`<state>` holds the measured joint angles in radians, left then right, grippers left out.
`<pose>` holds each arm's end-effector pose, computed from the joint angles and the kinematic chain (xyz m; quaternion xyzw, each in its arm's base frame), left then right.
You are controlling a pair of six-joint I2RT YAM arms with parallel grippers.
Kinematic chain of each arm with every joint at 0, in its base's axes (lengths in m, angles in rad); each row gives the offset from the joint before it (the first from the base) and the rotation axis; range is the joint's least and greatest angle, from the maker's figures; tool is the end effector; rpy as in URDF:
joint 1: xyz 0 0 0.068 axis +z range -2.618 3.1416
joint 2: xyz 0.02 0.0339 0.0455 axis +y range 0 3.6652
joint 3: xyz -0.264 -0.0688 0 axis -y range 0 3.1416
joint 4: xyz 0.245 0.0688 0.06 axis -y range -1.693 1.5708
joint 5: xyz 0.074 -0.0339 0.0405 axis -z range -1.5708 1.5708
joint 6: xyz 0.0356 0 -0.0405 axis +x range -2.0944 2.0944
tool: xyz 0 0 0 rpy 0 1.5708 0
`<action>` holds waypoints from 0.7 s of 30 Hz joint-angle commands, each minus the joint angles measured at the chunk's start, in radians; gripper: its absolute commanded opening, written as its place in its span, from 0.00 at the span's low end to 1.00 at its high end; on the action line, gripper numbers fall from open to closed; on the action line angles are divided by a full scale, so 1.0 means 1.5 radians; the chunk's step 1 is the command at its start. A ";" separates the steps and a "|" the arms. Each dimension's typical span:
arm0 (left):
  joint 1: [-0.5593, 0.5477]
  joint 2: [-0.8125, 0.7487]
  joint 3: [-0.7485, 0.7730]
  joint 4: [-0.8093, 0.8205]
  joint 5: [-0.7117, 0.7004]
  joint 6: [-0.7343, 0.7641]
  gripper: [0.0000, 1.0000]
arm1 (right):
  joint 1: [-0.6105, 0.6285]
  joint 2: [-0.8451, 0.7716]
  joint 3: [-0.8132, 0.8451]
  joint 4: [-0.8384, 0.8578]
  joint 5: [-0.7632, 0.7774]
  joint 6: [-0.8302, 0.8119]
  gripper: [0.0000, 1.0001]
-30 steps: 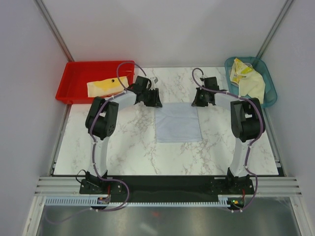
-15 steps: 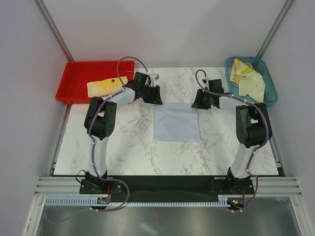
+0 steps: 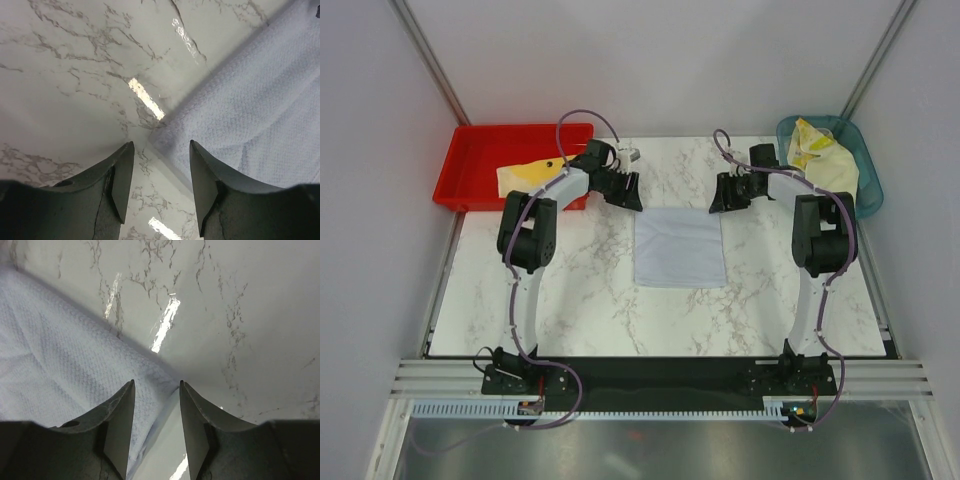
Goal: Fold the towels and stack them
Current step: Fold the towel
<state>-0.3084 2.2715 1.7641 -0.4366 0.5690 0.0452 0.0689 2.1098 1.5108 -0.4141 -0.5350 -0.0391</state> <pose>0.4653 -0.1684 0.1645 0.2458 0.8836 -0.3035 0.2583 0.4447 0.0489 0.1627 -0.1227 0.9219 0.2580 0.2616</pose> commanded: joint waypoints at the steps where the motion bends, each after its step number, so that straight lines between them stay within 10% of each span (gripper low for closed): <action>1: -0.002 0.038 0.052 -0.048 0.047 0.055 0.55 | -0.004 0.027 0.053 -0.050 -0.059 -0.072 0.48; 21: -0.003 0.076 0.096 -0.086 0.114 0.083 0.40 | -0.023 0.081 0.116 -0.106 -0.102 -0.156 0.37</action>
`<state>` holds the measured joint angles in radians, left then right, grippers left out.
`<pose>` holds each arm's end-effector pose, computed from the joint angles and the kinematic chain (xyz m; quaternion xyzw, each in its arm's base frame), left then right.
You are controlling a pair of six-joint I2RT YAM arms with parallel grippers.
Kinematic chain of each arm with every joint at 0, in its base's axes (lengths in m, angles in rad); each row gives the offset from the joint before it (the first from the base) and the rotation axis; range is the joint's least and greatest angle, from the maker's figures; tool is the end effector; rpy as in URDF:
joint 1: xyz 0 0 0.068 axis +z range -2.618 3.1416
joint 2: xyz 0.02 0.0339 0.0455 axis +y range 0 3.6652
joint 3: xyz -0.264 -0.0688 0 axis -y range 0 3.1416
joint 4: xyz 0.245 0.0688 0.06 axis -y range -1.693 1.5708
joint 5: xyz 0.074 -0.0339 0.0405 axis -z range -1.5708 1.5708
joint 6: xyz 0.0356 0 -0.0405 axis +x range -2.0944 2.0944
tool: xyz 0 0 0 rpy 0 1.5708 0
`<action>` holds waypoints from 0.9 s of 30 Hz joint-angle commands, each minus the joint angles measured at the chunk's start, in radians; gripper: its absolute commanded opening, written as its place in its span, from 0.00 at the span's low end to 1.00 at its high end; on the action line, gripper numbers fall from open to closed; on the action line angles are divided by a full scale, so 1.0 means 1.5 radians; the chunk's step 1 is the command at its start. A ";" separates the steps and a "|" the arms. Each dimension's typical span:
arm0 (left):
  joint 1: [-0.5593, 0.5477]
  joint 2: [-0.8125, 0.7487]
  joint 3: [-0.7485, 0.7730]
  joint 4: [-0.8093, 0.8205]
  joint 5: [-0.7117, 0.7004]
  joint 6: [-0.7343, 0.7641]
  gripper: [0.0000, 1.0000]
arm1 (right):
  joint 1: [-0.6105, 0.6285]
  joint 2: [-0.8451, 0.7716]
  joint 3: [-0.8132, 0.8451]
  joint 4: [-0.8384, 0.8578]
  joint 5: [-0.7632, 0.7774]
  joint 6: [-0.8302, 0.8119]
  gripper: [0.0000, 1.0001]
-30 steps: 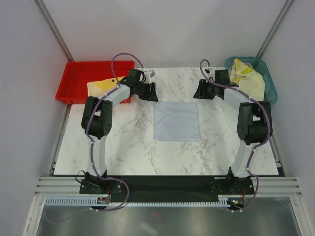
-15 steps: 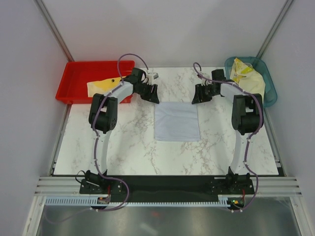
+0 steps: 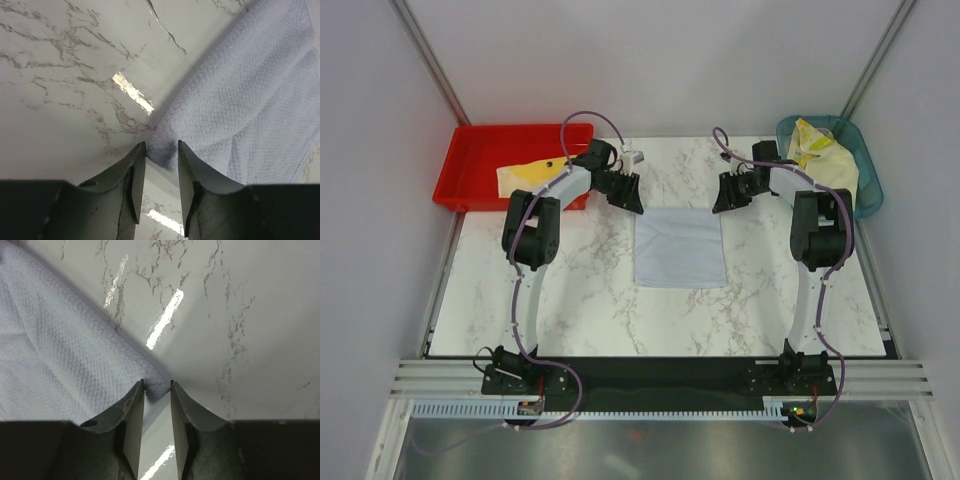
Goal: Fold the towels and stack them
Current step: Fold the towel
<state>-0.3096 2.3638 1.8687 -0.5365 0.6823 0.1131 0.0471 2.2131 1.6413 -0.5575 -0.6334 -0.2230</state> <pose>0.4735 -0.1750 0.1479 0.2777 0.8694 -0.3456 0.2181 0.4590 0.0427 0.1499 -0.1924 0.9096 0.2844 0.2340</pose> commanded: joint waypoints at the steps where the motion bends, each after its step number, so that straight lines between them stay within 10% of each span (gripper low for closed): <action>1: -0.001 0.015 0.027 -0.022 0.042 0.040 0.38 | -0.010 0.013 0.030 -0.011 -0.043 -0.033 0.34; 6: -0.001 0.021 0.046 -0.027 0.052 0.051 0.03 | -0.011 0.023 0.043 -0.008 -0.075 -0.027 0.07; 17: -0.003 0.003 0.145 -0.022 0.013 0.067 0.02 | -0.002 -0.109 -0.080 0.202 -0.014 0.020 0.00; 27: -0.022 -0.131 -0.044 0.071 -0.031 0.077 0.02 | -0.001 -0.248 -0.223 0.337 -0.008 0.023 0.00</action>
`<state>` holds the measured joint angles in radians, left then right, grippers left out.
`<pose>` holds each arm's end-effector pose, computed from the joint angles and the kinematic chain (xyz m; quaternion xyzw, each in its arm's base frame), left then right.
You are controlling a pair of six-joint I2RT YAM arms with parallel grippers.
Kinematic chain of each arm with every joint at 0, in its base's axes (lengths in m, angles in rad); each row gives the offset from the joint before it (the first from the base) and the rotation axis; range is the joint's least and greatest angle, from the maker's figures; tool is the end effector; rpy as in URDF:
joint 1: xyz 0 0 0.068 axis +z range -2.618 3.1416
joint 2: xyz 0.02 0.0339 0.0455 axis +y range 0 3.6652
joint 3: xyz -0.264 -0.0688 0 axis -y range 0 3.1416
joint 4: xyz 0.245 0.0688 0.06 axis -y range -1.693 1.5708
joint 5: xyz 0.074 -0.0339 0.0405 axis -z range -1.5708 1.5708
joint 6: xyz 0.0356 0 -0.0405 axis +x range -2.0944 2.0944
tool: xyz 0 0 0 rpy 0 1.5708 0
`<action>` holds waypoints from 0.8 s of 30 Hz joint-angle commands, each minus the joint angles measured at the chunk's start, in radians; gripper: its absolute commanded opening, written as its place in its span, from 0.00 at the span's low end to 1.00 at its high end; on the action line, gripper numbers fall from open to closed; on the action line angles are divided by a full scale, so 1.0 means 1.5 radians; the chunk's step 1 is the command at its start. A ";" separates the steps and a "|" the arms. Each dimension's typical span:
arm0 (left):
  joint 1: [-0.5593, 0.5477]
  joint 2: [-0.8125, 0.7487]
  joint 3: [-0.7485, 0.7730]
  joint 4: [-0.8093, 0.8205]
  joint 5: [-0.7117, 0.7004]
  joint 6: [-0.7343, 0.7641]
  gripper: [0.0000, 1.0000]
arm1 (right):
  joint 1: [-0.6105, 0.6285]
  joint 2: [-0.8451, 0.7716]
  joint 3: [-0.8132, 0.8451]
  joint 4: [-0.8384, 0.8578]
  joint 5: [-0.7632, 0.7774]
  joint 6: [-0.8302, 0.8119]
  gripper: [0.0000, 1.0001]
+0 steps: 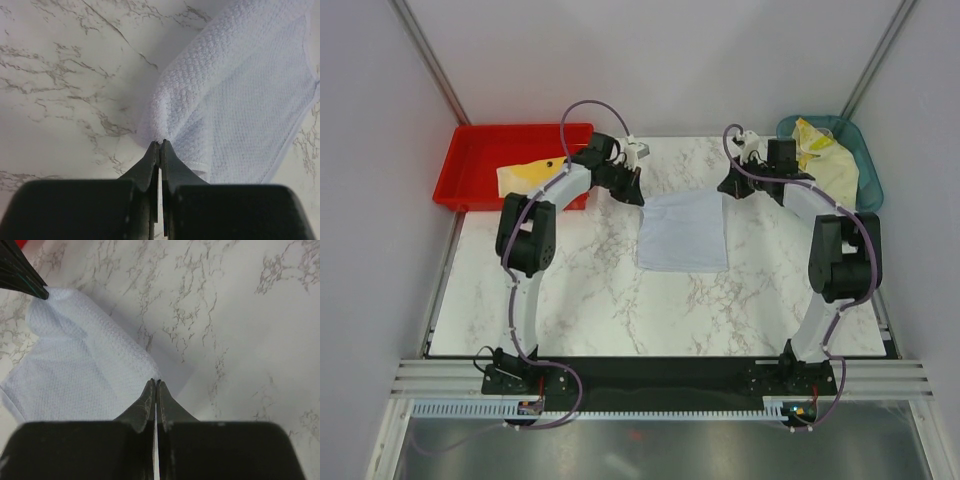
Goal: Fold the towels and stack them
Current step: Fold the towel
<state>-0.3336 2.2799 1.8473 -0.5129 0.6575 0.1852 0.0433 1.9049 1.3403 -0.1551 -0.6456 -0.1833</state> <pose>0.4646 -0.1841 0.1828 0.3270 0.8450 -0.3279 0.2675 0.4214 0.0397 0.2150 -0.2278 0.8434 0.2608 0.4107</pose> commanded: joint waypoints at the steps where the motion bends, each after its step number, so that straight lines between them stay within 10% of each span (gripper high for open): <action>1: -0.005 -0.083 -0.037 0.058 -0.020 0.030 0.02 | 0.003 -0.058 -0.040 0.070 0.003 -0.005 0.00; 24: -0.074 -0.259 -0.253 0.223 -0.206 0.002 0.02 | 0.013 -0.219 -0.249 0.253 0.117 0.022 0.00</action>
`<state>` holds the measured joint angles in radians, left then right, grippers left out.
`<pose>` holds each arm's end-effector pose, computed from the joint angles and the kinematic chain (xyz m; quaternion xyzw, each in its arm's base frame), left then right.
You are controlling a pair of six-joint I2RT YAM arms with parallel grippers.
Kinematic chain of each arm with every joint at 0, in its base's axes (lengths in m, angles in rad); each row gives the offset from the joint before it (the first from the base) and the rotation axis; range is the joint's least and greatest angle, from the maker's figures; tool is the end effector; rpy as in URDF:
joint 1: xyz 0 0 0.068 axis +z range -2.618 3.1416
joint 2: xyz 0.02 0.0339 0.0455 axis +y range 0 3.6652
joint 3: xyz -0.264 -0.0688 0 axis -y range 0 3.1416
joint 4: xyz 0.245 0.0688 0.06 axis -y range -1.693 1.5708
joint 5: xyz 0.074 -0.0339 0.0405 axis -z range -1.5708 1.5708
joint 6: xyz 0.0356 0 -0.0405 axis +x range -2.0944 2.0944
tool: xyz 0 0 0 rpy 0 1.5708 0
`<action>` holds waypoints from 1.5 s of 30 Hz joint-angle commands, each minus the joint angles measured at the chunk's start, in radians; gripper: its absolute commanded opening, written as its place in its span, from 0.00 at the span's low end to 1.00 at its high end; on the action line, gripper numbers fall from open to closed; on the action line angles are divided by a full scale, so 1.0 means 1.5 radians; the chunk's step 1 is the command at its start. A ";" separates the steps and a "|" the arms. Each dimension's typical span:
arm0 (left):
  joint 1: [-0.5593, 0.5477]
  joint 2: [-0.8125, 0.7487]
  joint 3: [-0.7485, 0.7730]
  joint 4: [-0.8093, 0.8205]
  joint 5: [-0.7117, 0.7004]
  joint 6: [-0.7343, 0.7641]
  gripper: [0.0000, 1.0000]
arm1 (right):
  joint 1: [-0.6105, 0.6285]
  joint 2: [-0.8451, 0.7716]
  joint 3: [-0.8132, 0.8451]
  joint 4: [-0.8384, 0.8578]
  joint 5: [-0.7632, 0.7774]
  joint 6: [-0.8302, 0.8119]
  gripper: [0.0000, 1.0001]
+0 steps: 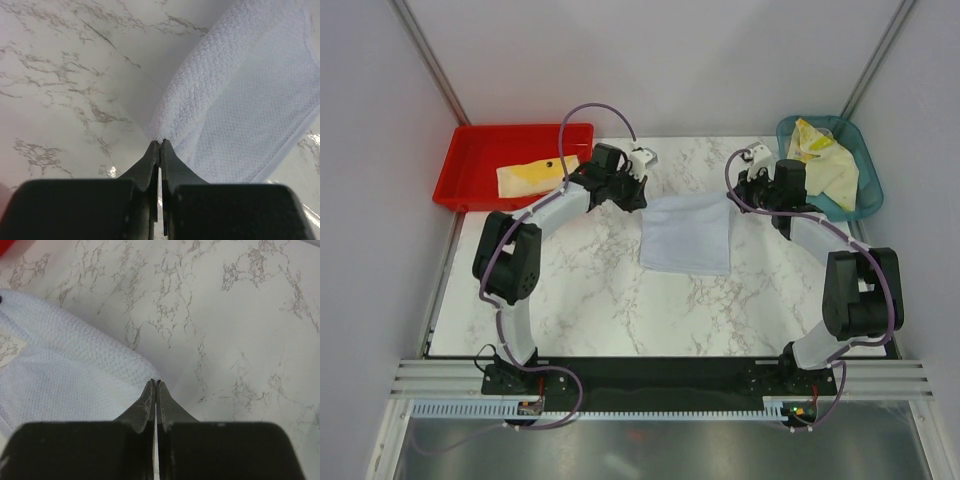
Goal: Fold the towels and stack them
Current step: Fold the towel
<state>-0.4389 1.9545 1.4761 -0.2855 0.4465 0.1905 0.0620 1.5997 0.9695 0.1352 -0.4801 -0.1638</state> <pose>0.3923 -0.2011 0.2254 0.3603 0.8259 -0.2495 0.3547 0.3521 0.0383 0.2313 -0.2150 0.8151 0.1786 0.5074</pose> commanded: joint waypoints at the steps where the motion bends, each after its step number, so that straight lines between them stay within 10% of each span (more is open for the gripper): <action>1: -0.006 -0.040 -0.004 0.074 -0.081 -0.002 0.02 | 0.002 -0.014 -0.005 0.068 0.001 0.015 0.00; 26: -0.021 -0.055 -0.137 0.326 -0.105 -0.190 0.02 | 0.001 -0.055 -0.115 0.199 0.001 0.068 0.00; 45: -0.019 -0.073 -0.126 0.272 -0.021 -0.088 0.02 | 0.001 -0.080 -0.157 0.218 0.009 0.055 0.00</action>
<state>-0.4713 1.9022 1.3071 0.1028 0.3561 -0.0013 0.0635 1.5337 0.7628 0.4007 -0.4538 -0.0940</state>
